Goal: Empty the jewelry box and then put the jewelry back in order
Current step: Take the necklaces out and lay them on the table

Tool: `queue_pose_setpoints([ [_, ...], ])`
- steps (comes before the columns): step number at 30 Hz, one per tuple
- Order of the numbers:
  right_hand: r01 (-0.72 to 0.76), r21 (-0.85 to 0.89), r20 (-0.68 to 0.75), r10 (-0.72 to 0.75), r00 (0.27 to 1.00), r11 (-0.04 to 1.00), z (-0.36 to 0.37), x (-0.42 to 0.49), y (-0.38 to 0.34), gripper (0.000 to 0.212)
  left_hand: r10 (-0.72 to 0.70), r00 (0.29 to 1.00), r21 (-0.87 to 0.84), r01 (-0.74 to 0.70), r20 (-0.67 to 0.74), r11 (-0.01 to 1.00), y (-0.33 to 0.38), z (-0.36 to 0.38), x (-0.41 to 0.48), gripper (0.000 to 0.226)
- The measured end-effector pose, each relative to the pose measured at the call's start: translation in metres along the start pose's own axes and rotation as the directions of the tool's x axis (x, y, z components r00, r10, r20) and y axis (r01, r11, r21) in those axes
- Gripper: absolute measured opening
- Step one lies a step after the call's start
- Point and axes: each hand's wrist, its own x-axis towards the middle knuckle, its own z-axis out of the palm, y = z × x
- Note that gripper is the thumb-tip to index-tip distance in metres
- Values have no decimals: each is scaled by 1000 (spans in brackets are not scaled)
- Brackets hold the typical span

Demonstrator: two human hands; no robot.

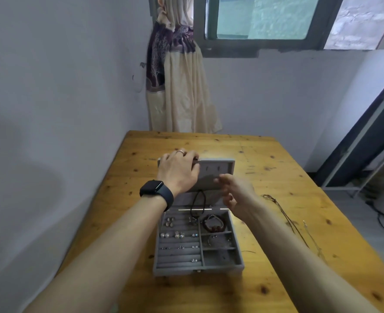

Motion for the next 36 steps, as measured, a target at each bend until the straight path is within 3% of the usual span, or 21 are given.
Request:
queue_pose_setpoints([
  [4, -57, 35, 30, 56, 998, 998, 1, 1, 3, 14, 4, 1000, 18, -4, 9, 1000, -1, 1, -1, 34],
  [10, -18, 43, -85, 21, 996, 999, 5, 8, 5, 15, 11, 1000, 43, -12, 26, 999, -1, 1, -2, 37],
  [18, 30, 42, -71, -27, 997, 999, 13, 6, -13, 14, 21, 999, 88, -24, 28, 996, 0, 2, -3, 39],
  [23, -47, 319, -104, 84, 991, 946, 17, 3, -23, 18, 16, 999, 75, -19, 37, 997, 0, 2, -2, 39],
  [25, 19, 140, -118, -3, 993, 990, 18, -2, -13, 16, 13, 999, 65, -16, 44, 998, 0, 2, -1, 39],
  [28, 155, -77, -25, -157, 987, 985, 13, -17, 0, 10, -2, 996, 32, -1, 90, 999, -1, -2, 2, 42],
  [36, 401, -155, 88, -391, 916, 903, -10, -47, -22, 11, -28, 971, -89, 51, 239, 995, -6, -21, 20, 45],
])
